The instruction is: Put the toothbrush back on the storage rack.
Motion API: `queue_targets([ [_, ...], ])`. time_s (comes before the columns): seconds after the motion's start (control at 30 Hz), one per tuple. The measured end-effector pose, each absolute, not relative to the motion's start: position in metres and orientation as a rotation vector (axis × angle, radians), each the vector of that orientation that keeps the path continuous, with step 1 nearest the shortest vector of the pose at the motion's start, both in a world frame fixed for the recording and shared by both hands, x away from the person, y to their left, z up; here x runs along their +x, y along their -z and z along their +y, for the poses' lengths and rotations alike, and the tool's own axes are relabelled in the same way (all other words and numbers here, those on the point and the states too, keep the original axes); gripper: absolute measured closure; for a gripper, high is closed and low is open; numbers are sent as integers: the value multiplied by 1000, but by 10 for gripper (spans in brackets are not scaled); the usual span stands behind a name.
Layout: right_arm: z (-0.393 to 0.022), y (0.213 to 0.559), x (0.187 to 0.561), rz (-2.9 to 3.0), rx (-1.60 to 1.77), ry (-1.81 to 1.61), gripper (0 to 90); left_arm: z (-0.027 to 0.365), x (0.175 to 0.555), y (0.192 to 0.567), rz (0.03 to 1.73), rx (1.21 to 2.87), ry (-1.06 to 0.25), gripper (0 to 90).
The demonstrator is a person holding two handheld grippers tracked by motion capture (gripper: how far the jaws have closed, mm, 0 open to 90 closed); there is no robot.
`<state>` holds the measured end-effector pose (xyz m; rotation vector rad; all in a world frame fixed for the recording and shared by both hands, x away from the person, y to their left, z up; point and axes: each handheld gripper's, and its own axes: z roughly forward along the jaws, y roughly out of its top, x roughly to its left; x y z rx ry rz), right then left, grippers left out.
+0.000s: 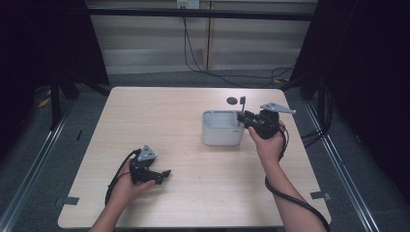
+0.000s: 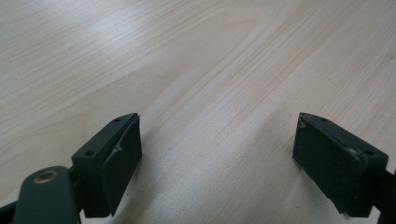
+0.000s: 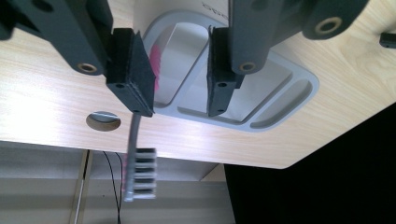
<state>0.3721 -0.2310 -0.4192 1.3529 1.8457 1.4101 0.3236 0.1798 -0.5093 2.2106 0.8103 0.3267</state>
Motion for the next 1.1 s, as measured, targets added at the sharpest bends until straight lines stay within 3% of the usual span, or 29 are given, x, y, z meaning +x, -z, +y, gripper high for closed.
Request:
queue_targets([
  [0.37, -231, 413, 365, 1863, 1294, -1355, 500, 180, 324, 509, 810, 2211, -327, 153],
  [1.1, -244, 409, 351, 1925, 1271, -1320, 378, 180, 324, 509, 810, 2211, -327, 153],
])
